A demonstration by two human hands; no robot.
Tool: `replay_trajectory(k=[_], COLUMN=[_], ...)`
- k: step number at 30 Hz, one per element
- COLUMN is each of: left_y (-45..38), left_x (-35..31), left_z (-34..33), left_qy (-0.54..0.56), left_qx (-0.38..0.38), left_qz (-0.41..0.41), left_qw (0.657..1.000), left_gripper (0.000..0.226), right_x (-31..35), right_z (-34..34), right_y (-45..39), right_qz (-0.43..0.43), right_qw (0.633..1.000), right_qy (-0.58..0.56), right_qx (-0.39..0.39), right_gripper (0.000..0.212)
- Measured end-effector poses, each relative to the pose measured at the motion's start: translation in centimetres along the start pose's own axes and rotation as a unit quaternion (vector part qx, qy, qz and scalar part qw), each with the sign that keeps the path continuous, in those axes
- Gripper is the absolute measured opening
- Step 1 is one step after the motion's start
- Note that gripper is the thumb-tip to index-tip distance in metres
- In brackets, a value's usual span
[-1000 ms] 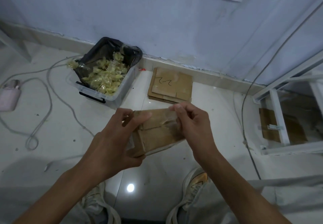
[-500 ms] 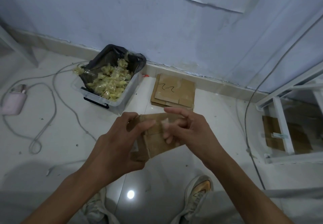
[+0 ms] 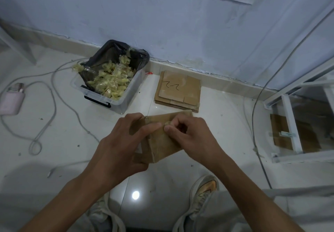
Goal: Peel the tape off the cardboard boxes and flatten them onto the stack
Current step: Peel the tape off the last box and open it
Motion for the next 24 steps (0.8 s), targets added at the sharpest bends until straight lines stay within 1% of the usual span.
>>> replay_trajectory(k=[1,3,5,6,8,10,12,15,19,21,23,24], left_y=[0.0,0.0,0.3,0.4,0.5,0.4,0.3,0.2,0.0,0.0,0.0,0.0], left_x=[0.0,0.2,0.9,1.4,2.2,2.7,2.7,2.3,2.0,2.0,2.0,1.9], left_z=[0.1,0.2,0.5,0.8,1.6,2.2,2.4,2.4,2.5,2.5,2.6,2.7], left_qy=[-0.002,-0.008,0.001,0.014,0.024,0.037,0.071,0.077,0.077,0.076,0.080,0.084], left_qx=[0.000,-0.001,0.000,-0.004,-0.013,-0.028,-0.042,-0.045,-0.050,-0.051,-0.052,-0.054], left_qz=[0.001,-0.002,0.009,0.021,0.034,0.036,0.039,0.023,0.023,0.022,0.019,0.015], left_qw=[1.000,1.000,1.000,1.000,0.999,0.998,0.996,0.996,0.996,0.996,0.995,0.995], left_gripper=[0.115,0.115,0.115,0.115,0.114,0.112,0.111,0.108,0.111,0.111,0.111,0.111], right_x=[-0.2,-0.4,-0.9,-1.1,-1.4,-1.2,-0.7,-0.5,-0.6,-0.8,-1.1,-1.3], right_z=[0.4,1.2,2.7,3.8,6.4,8.2,8.3,7.8,7.2,6.7,6.2,5.9], right_y=[-0.1,-0.4,-0.7,-0.8,-0.9,-0.9,-0.9,-1.0,-1.3,-1.1,-0.9,-1.0], right_qz=[0.013,0.030,0.007,-0.015,-0.050,-0.069,-0.081,-0.082,-0.060,-0.048,-0.036,-0.030], right_qw=[1.000,0.998,0.996,0.996,0.990,0.971,0.952,0.938,0.933,0.936,0.949,0.960], right_qy=[0.004,0.048,0.081,0.056,-0.051,-0.165,-0.246,-0.296,-0.316,-0.308,-0.264,-0.220], right_qx=[-0.004,-0.004,-0.034,-0.064,-0.121,-0.156,-0.164,-0.162,-0.160,-0.161,-0.167,-0.171], right_gripper=[0.021,0.024,0.024,0.024,0.025,0.028,0.033,0.032,0.028,0.031,0.033,0.032])
Point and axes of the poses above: each hand's wrist, its own y-axis away from the middle knuckle, its own z-axis out of the back of the hand, x = y × z, the point moved 1 cm from there along -y, towards the middle knuckle, and after that the axes turned 9 degrees about z, right-handed, at the moved point
